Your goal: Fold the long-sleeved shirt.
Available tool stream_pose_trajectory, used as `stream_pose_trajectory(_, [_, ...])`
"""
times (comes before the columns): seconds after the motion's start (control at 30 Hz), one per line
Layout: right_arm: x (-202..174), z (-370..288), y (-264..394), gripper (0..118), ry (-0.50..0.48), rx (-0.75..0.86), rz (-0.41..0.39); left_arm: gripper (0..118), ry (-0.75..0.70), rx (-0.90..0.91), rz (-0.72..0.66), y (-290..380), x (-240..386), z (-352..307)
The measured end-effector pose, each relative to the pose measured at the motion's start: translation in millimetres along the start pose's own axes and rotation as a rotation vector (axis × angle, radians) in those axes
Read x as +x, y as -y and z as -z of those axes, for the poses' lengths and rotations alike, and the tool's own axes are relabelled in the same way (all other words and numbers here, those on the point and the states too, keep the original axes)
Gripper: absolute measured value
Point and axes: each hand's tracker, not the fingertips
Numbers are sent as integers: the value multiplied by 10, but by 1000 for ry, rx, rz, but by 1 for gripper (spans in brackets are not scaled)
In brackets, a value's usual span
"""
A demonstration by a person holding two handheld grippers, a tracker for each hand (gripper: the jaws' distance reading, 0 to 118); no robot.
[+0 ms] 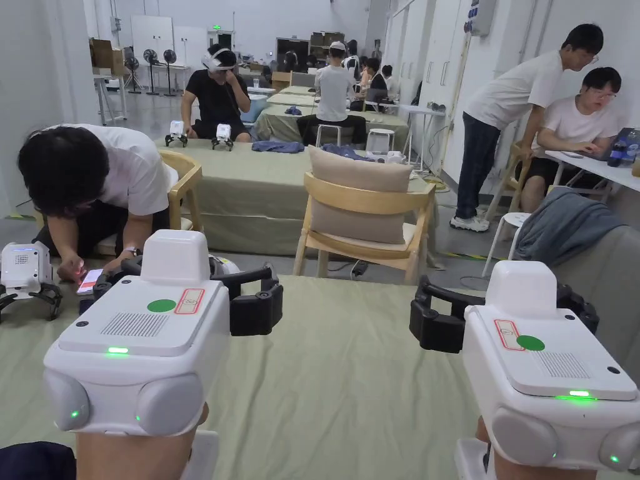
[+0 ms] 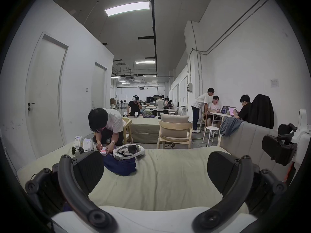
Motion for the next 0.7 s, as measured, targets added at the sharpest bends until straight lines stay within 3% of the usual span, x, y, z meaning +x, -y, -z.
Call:
stream_pose_trajectory(0.53, [-18, -19, -28, 118, 4, 3, -17, 107, -6, 13, 21, -15, 12, -53])
stream_pose_trajectory(0.57, [-29, -31, -27, 109, 6, 5, -27, 93, 0, 19, 19, -19, 10, -80])
stream_pose_trajectory(0.6, [-41, -48, -24, 88, 9, 18, -44, 71, 7, 22, 15, -19, 1, -101])
stream_pose_trajectory(0.63, [-55, -55, -16, 54, 23, 30, -57, 35, 8, 21, 11, -20, -2, -99])
stream_pose_trajectory(0.67, [-66, -47, -12, 1, 42, 22, -60, 7, -10, 17, 7, -16, -8, -88])
stream_pose_trajectory(0.7, [-65, -35, 4, 0, 5, 12, -41, 4, -30, 15, 3, -7, -22, -98])
